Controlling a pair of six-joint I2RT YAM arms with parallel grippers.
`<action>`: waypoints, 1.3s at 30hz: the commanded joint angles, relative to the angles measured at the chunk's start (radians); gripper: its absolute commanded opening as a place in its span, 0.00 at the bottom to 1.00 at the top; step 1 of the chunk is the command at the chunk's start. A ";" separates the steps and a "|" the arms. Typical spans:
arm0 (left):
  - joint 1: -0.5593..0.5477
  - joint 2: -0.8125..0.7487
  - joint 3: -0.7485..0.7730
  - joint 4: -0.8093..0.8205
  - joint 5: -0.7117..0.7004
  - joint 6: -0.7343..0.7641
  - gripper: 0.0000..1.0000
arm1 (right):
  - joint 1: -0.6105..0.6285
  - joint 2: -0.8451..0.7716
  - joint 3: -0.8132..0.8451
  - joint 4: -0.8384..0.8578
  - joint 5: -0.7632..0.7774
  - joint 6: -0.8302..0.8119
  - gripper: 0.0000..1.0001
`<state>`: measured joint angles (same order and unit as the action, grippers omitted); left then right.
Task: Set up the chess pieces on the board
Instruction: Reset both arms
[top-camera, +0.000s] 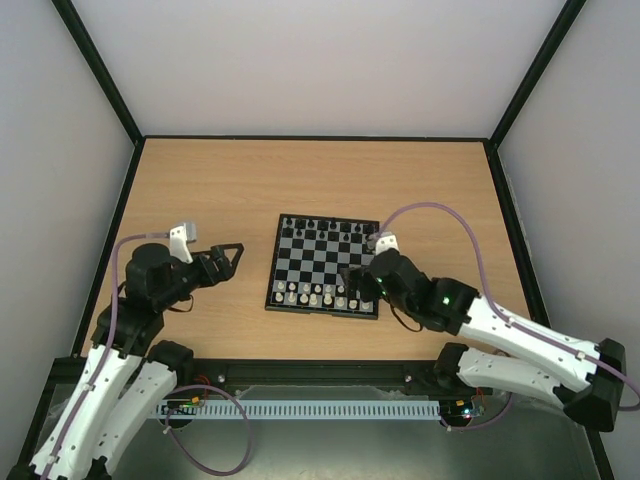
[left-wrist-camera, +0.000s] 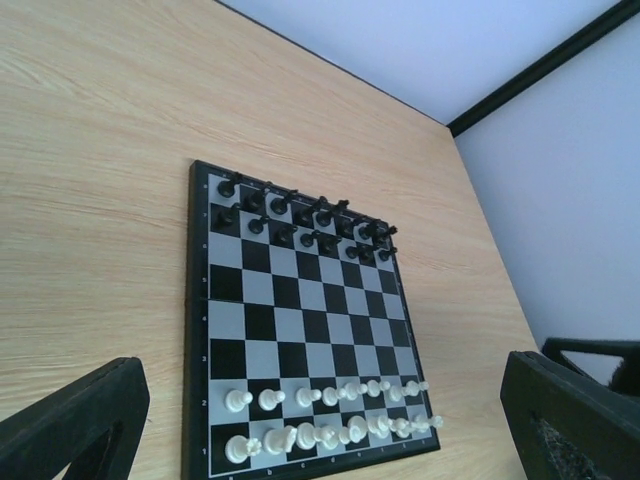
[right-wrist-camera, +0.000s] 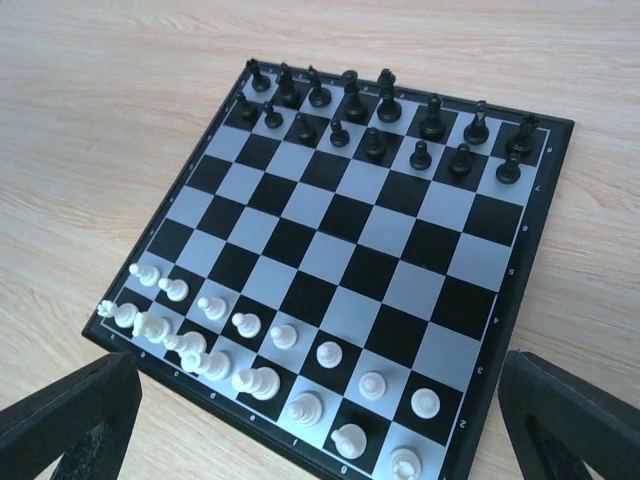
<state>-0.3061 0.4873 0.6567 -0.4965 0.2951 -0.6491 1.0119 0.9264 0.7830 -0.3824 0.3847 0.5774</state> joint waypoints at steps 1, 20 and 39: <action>0.001 0.059 -0.035 0.047 -0.048 -0.038 0.99 | -0.001 -0.140 -0.116 0.138 0.069 0.002 0.99; -0.221 0.284 -0.057 0.616 -0.305 0.089 0.99 | -0.129 -0.115 -0.177 0.418 0.191 -0.197 0.99; 0.149 0.257 -0.219 0.771 -0.411 0.240 0.99 | -0.736 -0.070 -0.326 0.604 0.189 -0.106 0.99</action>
<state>-0.2619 0.7513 0.5148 0.2108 -0.1223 -0.4381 0.3107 0.8623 0.5346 0.1360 0.5030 0.4381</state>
